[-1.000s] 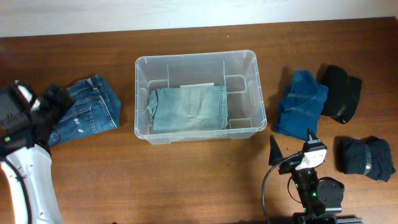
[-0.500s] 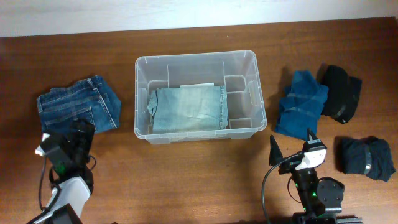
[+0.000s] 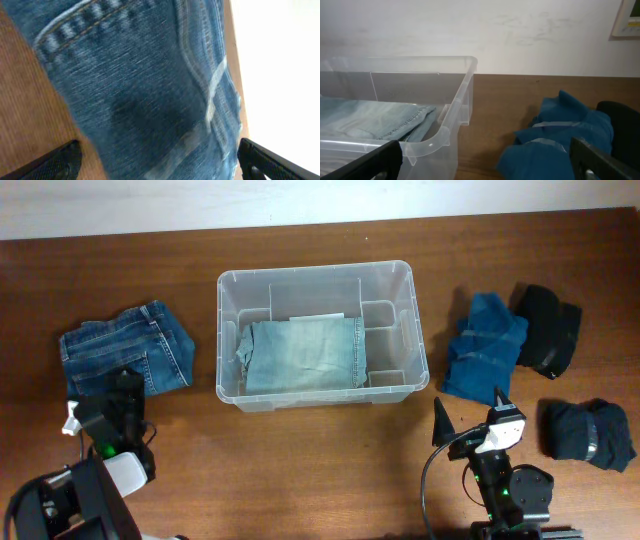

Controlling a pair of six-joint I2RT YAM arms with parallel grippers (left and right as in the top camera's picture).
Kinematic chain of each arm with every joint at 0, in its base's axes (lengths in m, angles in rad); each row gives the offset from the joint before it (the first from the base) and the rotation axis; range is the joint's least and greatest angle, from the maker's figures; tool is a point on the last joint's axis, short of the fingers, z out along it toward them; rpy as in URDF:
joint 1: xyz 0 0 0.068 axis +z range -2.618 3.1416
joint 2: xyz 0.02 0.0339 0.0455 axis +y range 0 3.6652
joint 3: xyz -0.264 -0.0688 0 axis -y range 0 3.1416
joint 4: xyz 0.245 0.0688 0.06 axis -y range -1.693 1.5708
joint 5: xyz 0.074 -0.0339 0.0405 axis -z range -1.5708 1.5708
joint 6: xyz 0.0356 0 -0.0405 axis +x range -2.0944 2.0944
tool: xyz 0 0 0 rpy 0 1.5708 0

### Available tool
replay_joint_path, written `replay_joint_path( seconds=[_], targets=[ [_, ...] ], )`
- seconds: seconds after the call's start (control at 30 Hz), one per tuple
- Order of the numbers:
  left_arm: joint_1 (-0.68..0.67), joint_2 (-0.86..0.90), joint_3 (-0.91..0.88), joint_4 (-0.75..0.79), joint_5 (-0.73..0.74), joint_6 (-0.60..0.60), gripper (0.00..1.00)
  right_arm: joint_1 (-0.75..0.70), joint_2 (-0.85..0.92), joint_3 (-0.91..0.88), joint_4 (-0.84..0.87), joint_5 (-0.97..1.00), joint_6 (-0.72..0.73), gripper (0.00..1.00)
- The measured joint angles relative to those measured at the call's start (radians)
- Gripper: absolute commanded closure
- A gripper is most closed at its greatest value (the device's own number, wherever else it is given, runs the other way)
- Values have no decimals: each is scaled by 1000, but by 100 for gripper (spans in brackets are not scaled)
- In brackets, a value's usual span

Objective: Pack container
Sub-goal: 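Return the left gripper and grasp the darker blue jeans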

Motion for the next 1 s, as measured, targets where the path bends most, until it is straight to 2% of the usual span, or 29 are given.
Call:
replay_joint_path(
  seconds=[0.07,0.1,0.17,0.23,0.27,0.3,0.43,0.53,0.6,0.83,1.0],
  targets=[
    [0,25,0,45,-4,-14,0,0,0,0,0,0,0,2],
    [0,35,2,64,-8,-21,5,0,0,0,0,0,0,2],
    [-1,51,3,88,-22,-26,31,0,0,0,0,0,0,2],
    [-1,60,6,95,-35,-31,82,0,0,0,0,0,0,2],
    [-1,69,6,98,-46,-23,96,0,0,0,0,0,0,2],
    [0,74,6,108,-51,-19,99,0,0,0,0,0,0,2],
    [-1,84,5,216,-40,13,99,0,0,0,0,0,0,1],
    [0,92,6,348,18,89,99,0,0,0,0,0,0,1],
    [0,92,21,410,113,177,99,0,0,0,0,0,0,2],
    [-2,73,164,342,391,353,99,0,0,0,0,0,1,2],
    [-2,-5,341,94,549,508,99,0,0,0,0,0,0,2]
  ],
)
